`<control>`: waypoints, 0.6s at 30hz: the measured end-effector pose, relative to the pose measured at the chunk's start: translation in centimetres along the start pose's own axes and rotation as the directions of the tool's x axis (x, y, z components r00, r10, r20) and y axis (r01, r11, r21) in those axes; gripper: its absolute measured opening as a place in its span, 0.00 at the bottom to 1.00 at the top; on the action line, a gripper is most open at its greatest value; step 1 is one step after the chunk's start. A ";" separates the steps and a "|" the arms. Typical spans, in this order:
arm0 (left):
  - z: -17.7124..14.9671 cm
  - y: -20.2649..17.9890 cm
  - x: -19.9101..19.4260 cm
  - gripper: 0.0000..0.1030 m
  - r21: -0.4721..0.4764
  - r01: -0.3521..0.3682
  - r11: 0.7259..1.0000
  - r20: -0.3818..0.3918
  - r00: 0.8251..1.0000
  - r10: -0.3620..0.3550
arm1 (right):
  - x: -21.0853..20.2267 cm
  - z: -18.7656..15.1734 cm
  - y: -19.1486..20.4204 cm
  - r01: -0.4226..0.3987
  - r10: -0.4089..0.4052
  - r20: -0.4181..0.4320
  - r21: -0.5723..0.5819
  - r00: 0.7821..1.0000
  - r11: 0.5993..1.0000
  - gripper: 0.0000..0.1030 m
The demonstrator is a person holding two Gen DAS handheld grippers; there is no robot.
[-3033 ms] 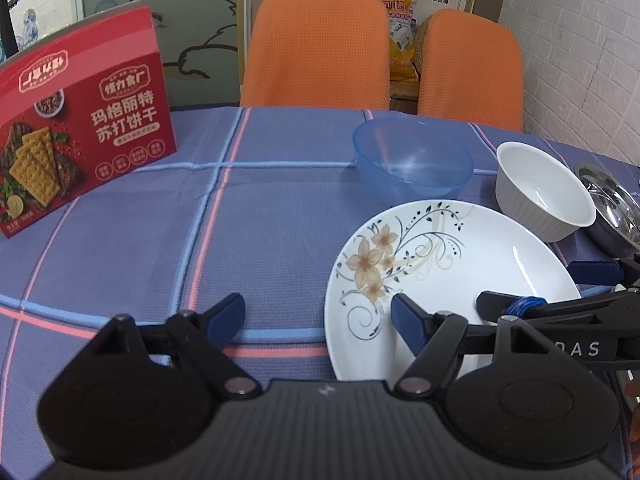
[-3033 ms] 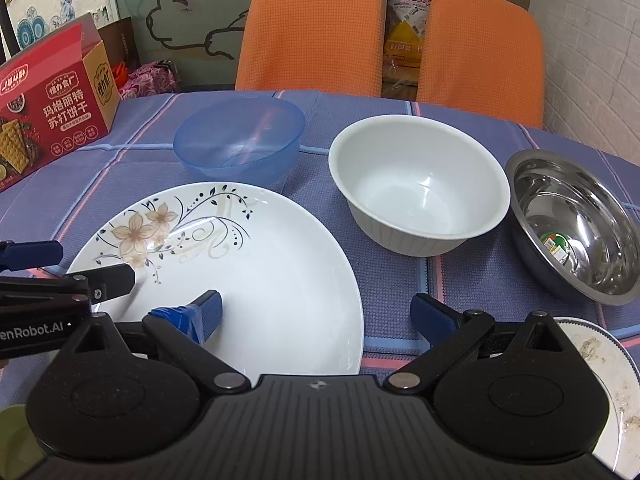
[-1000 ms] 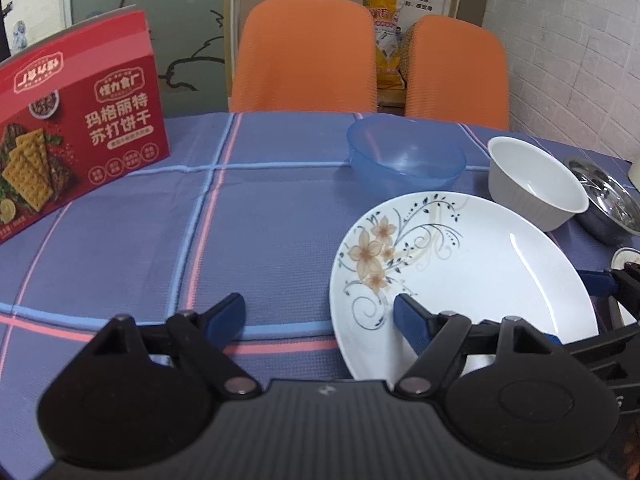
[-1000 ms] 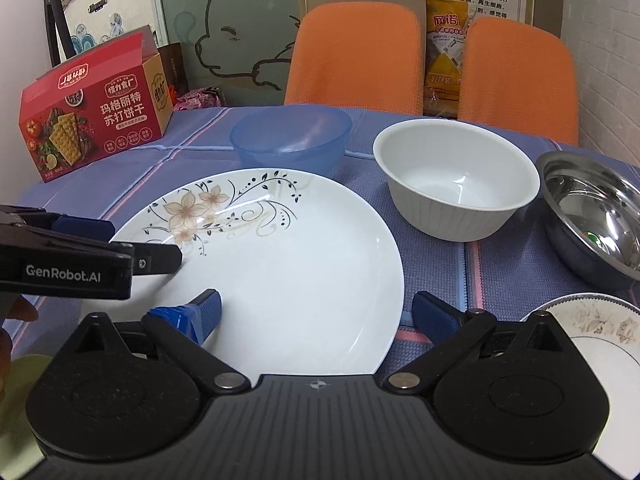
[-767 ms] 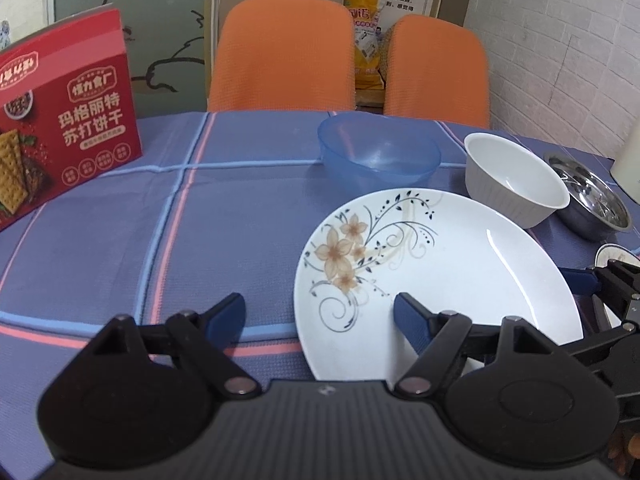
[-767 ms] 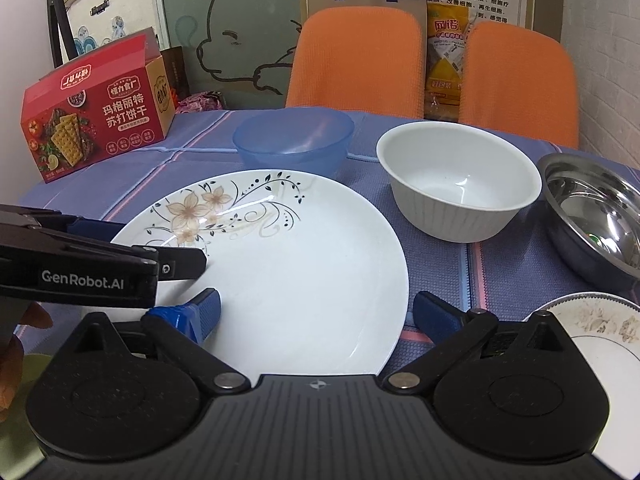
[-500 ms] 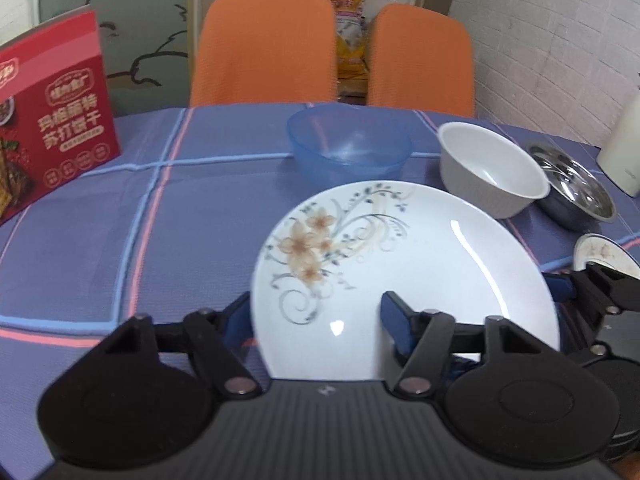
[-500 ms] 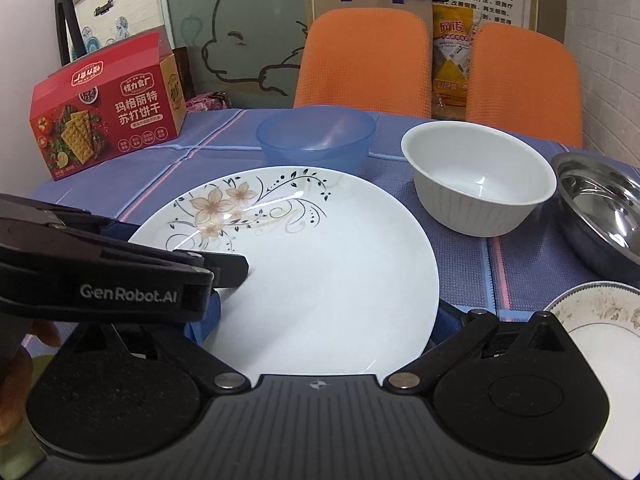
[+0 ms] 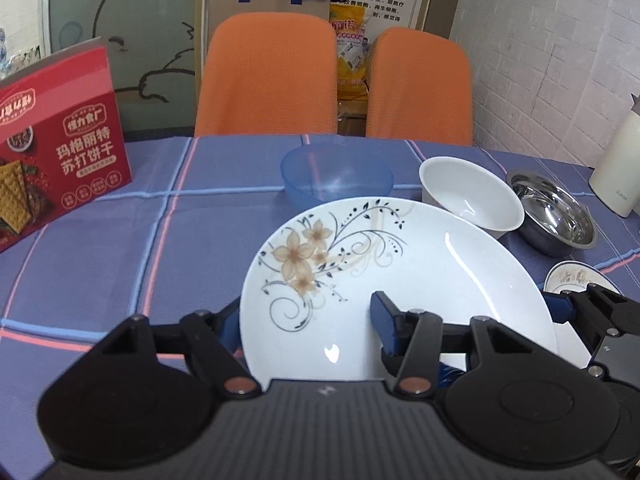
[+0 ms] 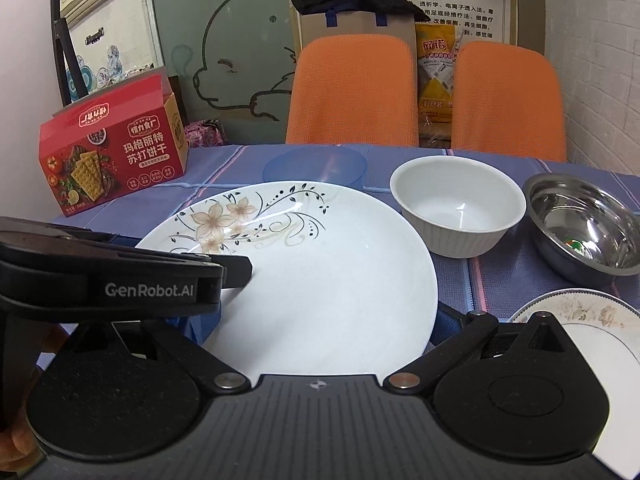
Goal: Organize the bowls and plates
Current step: 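Close the left gripper on the white floral plate rim, then carry the floral plate with the left gripper to the gold-rimmed plate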
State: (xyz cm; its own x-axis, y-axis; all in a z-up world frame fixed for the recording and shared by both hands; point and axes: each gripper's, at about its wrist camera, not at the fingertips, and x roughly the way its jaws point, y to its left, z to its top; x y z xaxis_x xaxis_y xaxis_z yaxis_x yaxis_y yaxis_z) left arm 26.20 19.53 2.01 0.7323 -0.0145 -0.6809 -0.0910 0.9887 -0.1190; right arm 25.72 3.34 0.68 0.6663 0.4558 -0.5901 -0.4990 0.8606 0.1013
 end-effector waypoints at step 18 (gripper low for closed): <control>-10.6 -0.2 -11.8 0.51 0.005 -0.092 0.996 0.022 0.996 0.092 | -9.2 -8.2 5.6 -0.098 0.098 -0.027 -0.019 0.995 0.995 0.89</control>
State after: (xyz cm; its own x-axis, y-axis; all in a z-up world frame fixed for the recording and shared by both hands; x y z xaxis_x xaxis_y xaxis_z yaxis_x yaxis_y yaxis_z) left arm 10.39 17.91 2.43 0.7357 0.0795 -0.6726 -0.1546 0.9866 -0.0525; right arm 12.19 2.07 0.10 0.5990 0.5312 -0.5992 -0.5726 0.8072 0.1432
